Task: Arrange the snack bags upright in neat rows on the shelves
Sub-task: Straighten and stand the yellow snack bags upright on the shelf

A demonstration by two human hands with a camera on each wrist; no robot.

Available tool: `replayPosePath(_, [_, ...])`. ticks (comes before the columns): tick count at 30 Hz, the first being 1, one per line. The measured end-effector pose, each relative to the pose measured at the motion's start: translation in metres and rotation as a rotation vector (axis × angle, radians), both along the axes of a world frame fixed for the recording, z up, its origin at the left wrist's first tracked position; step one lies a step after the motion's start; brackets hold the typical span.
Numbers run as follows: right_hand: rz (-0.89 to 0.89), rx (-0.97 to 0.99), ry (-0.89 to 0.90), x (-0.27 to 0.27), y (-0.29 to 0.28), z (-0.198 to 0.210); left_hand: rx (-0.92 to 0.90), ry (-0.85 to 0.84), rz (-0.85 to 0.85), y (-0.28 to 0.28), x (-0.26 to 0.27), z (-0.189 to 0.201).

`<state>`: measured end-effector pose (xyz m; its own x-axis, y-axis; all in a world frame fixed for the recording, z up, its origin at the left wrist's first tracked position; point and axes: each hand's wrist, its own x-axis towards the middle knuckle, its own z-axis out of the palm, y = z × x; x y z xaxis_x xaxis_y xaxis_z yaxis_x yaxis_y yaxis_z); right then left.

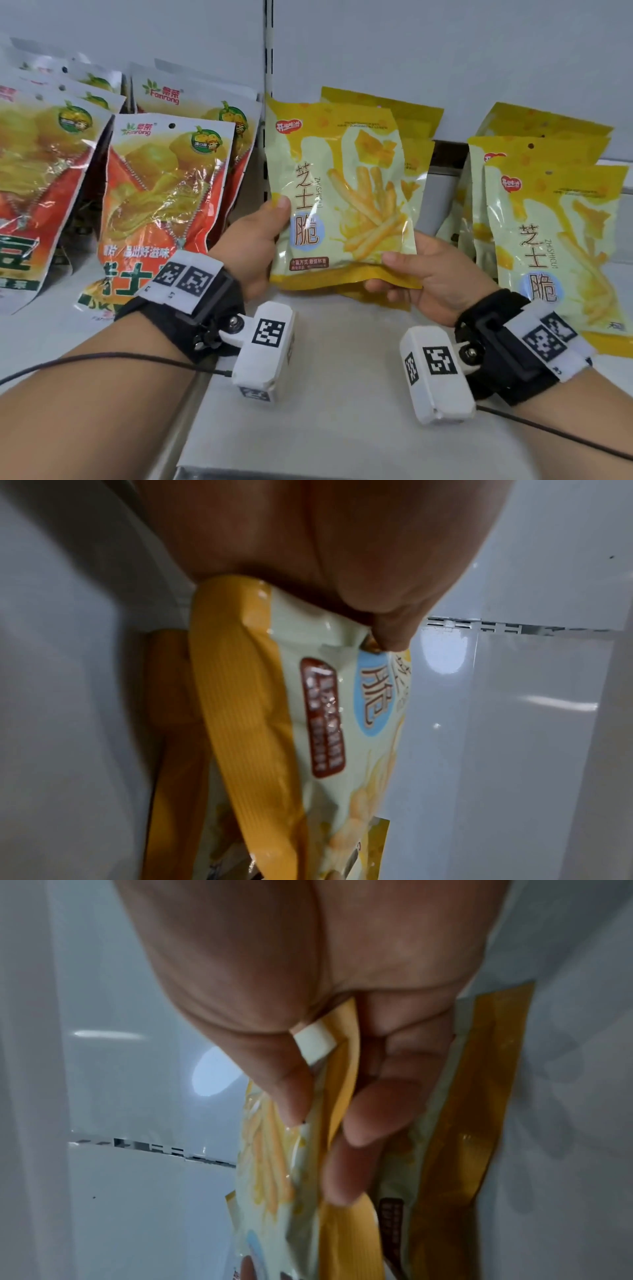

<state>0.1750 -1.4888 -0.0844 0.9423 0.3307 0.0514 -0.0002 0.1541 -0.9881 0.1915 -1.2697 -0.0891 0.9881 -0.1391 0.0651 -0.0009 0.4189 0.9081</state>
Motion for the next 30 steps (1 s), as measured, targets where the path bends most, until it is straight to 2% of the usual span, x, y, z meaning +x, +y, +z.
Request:
replayPosePath(4, [0.010,-0.008,-0.016,-0.004,-0.001,0.003,-0.035,-0.021,0.000,0.002,0.001,0.000])
replayPosePath(10, [0.060,-0.132,-0.034,-0.006,-0.004,0.007,-0.060,-0.031,0.031,0.004,0.004,-0.001])
replayPosePath(16, [0.091,-0.101,-0.029,-0.003,-0.010,0.009,0.119,-0.060,0.118,0.008,0.008,0.002])
replayPosePath(22, [0.054,-0.109,-0.055,-0.002,-0.011,0.010,-0.002,-0.050,0.073,0.003,0.006,0.001])
replayPosePath(25, [-0.050,-0.071,-0.061,-0.001,-0.008,0.010,-0.032,-0.034,0.089,0.003,0.006,0.002])
replayPosePath(30, [-0.454,-0.052,-0.221,0.003,-0.009,0.013,-0.123,-0.046,0.106,0.004,0.002,0.010])
